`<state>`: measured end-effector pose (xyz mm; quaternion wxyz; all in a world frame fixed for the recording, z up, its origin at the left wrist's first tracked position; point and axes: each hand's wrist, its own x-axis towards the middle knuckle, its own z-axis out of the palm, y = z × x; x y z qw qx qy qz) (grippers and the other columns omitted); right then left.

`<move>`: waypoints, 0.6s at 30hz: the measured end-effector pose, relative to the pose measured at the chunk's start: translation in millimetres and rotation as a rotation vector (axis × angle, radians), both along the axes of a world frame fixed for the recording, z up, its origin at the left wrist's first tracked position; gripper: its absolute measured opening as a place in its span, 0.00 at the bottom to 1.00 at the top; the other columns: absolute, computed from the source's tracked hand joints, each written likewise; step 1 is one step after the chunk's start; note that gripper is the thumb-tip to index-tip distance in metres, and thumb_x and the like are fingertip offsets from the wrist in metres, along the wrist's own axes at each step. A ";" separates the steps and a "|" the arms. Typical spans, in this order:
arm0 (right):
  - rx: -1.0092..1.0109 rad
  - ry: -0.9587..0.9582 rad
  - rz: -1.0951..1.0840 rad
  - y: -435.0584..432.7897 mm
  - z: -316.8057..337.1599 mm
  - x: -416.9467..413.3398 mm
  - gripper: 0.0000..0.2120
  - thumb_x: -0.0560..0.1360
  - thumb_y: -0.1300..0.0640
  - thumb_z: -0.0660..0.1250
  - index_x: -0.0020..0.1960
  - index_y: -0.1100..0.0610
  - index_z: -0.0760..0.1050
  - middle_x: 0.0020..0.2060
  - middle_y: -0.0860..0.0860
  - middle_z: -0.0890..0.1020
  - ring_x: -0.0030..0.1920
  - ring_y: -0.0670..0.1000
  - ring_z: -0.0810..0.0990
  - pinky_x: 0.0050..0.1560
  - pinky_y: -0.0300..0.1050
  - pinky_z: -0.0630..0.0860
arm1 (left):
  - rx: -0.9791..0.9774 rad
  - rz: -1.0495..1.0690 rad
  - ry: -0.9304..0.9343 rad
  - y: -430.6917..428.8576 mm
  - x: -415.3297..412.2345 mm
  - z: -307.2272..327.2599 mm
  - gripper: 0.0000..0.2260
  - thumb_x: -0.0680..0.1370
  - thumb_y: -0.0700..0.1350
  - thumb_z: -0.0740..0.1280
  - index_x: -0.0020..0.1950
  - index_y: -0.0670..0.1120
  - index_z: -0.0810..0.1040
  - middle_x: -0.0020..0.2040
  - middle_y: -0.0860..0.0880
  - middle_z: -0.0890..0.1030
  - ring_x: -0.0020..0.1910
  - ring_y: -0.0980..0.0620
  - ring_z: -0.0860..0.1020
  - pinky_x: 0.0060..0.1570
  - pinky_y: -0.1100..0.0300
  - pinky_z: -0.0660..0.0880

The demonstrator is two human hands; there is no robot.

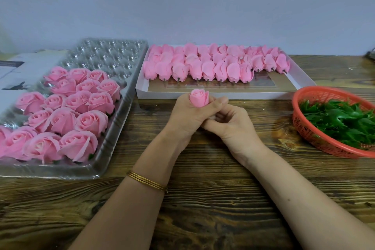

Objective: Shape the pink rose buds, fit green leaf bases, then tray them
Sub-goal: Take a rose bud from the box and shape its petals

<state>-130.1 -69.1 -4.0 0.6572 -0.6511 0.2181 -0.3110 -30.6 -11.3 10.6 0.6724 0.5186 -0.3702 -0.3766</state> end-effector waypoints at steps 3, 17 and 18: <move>0.008 -0.008 0.005 0.2 0.8 -0.6 0.08 0.70 0.77 0.68 0.45 0.67 0.79 0.37 0.61 0.78 0.42 0.54 0.74 0.51 0.48 0.73 | 0.003 0.028 0.019 -0.4 -1.7 0.1 0.10 0.71 0.46 0.73 0.35 0.41 0.77 0.31 0.47 0.78 0.32 0.53 0.78 0.35 0.63 0.76; -0.078 -0.015 -0.096 4.8 2.8 0.9 0.12 0.67 0.76 0.71 0.49 0.68 0.79 0.32 0.51 0.77 0.34 0.44 0.74 0.41 0.37 0.74 | -0.030 0.019 0.056 -2.0 -0.8 -2.0 0.08 0.72 0.43 0.74 0.33 0.47 0.80 0.33 0.46 0.76 0.34 0.51 0.76 0.38 0.60 0.77; -0.078 -0.011 -0.089 4.7 3.4 0.7 0.13 0.68 0.76 0.71 0.49 0.64 0.80 0.31 0.49 0.77 0.33 0.43 0.73 0.40 0.35 0.73 | -0.027 0.014 0.072 -1.9 -0.3 -1.7 0.08 0.70 0.44 0.74 0.32 0.48 0.80 0.33 0.45 0.75 0.35 0.49 0.75 0.39 0.59 0.77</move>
